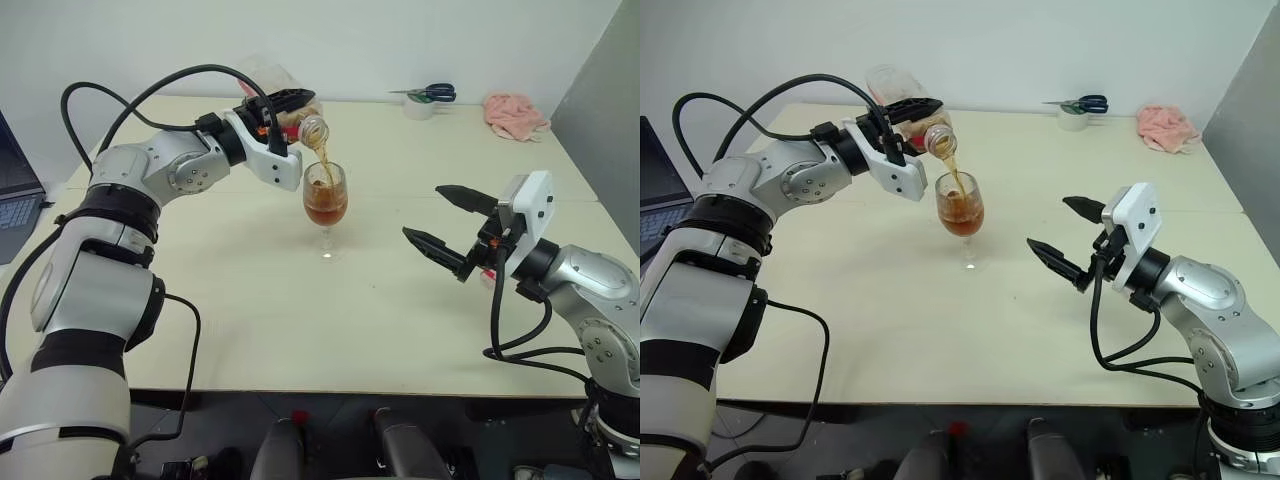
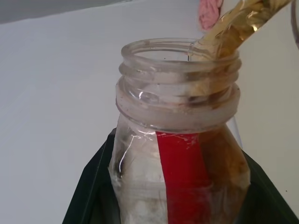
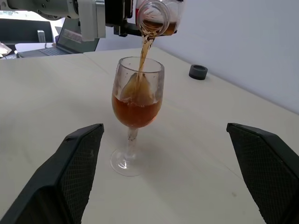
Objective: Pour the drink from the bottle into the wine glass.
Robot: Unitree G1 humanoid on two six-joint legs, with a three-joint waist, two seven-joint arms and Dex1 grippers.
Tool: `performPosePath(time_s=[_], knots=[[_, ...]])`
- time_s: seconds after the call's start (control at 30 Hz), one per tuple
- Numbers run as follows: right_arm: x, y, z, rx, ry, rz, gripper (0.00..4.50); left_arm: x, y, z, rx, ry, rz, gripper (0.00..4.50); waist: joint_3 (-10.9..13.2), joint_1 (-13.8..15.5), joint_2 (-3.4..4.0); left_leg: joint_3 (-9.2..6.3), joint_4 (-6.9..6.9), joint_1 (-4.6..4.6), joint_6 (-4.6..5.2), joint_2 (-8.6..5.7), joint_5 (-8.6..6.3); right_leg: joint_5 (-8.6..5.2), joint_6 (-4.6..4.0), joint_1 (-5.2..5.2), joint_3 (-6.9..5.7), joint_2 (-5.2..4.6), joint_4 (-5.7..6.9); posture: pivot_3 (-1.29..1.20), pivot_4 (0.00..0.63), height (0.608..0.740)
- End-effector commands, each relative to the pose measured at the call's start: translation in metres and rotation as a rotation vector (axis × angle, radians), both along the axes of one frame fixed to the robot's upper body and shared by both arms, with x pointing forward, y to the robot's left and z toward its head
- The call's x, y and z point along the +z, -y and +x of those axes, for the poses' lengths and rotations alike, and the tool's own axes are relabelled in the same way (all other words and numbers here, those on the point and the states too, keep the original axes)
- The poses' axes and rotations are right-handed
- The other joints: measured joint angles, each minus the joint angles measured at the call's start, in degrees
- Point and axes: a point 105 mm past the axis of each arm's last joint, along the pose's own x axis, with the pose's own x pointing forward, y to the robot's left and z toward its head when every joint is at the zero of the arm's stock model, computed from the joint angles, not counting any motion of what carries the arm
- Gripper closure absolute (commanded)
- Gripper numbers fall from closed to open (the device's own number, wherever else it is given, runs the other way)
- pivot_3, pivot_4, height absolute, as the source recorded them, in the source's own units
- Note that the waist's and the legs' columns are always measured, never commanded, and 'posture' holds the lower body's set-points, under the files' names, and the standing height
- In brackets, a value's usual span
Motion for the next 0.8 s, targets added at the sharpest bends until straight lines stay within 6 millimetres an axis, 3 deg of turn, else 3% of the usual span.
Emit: performPosePath(time_s=[0.03, 0.37, 0.47, 0.57, 0.67, 0.8], knots=[[0.012, -0.005, -0.003, 0.028, 0.057, 0.002, 0.0, 0.021, -0.005, -0.001, -0.006, -0.02, -0.15, 2.68, 0.0, 0.0, 0.0, 0.0, 0.0, 0.0, 0.0, 0.0, 0.0, 0.0, 0.0, 0.0, 0.0, 0.0, 0.01, 0.0, 0.15, 0.74], [0.04, -0.025, -0.005, 0.142, 0.132, 0.0, 0.0, 0.009, -0.028, 0.002, -0.069, -0.385, -0.608, 2.68, 0.0, -0.5, 0.0, 0.18, -0.02, 0.23, 0.0, 0.04, 0.0, -0.01, -0.03, 0.02, 0.19, 0.04, 0.26, 0.0, 0.15, 0.74], [0.06, -0.037, -0.001, 0.198, 0.177, 0.02, 0.0, 0.011, -0.047, 0.001, -0.094, -0.478, -0.83, 2.69, 0.0, -0.8, 0.0, 0.24, -0.01, 0.28, 0.0, 0.08, 0.0, -0.01, -0.04, 0.0, 0.28, 0.08, 0.33, 0.0, 0.15, 0.74], [0.076, -0.057, 0.007, 0.255, 0.158, -0.002, 0.0, 0.007, -0.092, 0.0, -0.034, -0.543, -1.152, 2.69, 0.0, -1.5, 0.01, 0.21, -0.01, 0.3, 0.01, 0.14, 0.0, -0.01, -0.04, 0.01, 0.28, 0.13, 0.34, 0.0, 0.15, 0.74], [0.08, -0.075, 0.007, 0.333, 0.118, -0.054, 0.0, -0.014, -0.12, -0.005, 0.079, -0.598, -1.33, 2.69, 0.0, -1.9, 0.02, 0.13, -0.02, 0.32, 0.01, 0.18, 0.0, -0.03, -0.07, 0.01, 0.2, 0.13, 0.35, 0.0, 0.15, 0.74], [0.077, -0.095, 0.01, 0.377, 0.091, -0.113, 0.0, -0.034, -0.142, -0.017, 0.173, -0.616, -1.499, 2.69, 0.0, -1.8, 0.02, 0.02, 0.0, 0.29, 0.01, 0.17, 0.0, -0.03, -0.09, 0.02, 0.1, 0.09, 0.35, 0.0, 0.15, 0.74]])
